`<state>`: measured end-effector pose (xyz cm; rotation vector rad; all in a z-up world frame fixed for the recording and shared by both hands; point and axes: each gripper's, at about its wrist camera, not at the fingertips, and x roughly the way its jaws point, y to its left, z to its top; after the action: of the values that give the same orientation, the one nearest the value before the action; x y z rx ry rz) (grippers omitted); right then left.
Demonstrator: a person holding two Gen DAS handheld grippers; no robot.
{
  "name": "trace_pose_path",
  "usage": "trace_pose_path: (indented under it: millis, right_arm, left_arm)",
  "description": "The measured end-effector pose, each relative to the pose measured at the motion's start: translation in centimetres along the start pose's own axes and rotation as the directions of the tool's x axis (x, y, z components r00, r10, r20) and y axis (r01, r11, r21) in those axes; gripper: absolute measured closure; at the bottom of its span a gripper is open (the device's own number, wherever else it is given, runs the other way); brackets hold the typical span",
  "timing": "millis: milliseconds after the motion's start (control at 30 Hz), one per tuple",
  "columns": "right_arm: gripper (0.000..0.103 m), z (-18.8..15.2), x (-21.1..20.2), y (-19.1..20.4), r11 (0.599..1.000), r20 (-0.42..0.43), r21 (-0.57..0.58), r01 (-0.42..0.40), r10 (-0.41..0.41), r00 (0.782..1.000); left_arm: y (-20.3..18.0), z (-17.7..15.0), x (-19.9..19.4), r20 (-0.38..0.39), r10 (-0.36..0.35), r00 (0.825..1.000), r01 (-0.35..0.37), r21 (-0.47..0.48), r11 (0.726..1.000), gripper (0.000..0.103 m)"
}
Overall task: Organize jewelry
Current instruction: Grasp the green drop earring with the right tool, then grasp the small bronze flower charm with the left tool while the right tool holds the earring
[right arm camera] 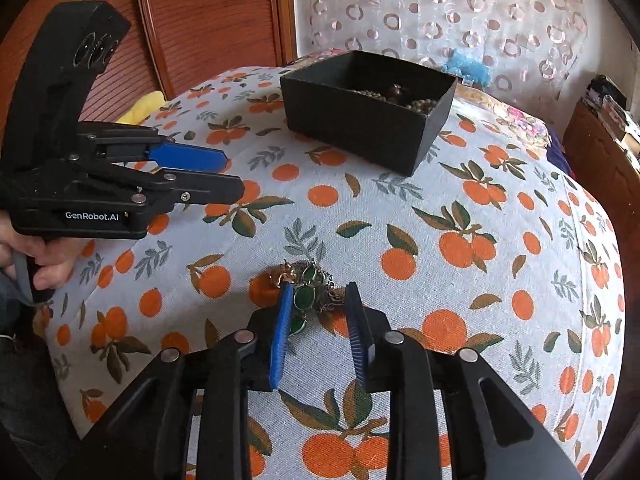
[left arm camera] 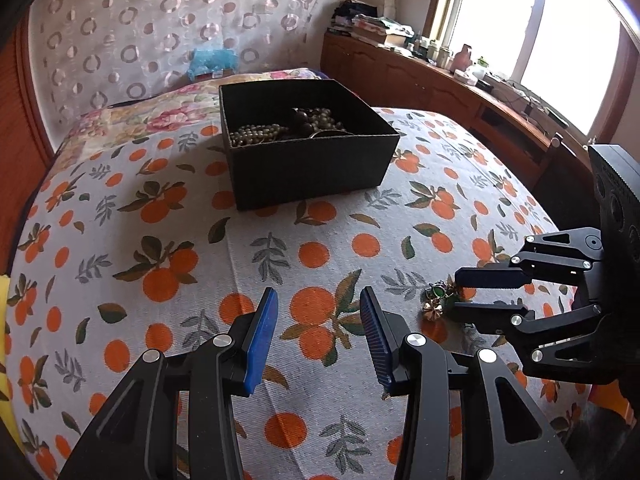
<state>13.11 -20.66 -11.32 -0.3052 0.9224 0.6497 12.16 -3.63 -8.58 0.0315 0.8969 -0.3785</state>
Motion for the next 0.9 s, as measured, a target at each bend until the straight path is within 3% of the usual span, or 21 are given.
trace_pose_path:
  millis: [167, 567, 900]
  right_arm:
    - [0.091, 0.1, -0.2, -0.7, 1.0, 0.01, 0.008, 0.004, -0.004, 1.0]
    - [0.091, 0.4, -2.6, -4.7, 0.994, 0.089, 0.101, 0.047, -0.056, 0.994]
    - [0.091, -0.5, -3.5, -5.9, 0.987, 0.102, 0.143, 0.069, -0.084, 0.991]
  left_arm:
    - [-0.4, 0.1, 0.4, -0.012, -0.013, 1.0, 0.013, 0.008, 1.0, 0.063]
    - [-3.0, 0.2, 1.2, -0.027, -0.061, 0.998, 0.062, 0.057, 0.996, 0.062]
    - [-6.1, -0.3, 1.6, -0.032, -0.089, 0.996, 0.093, 0.14, 0.986, 0.062]
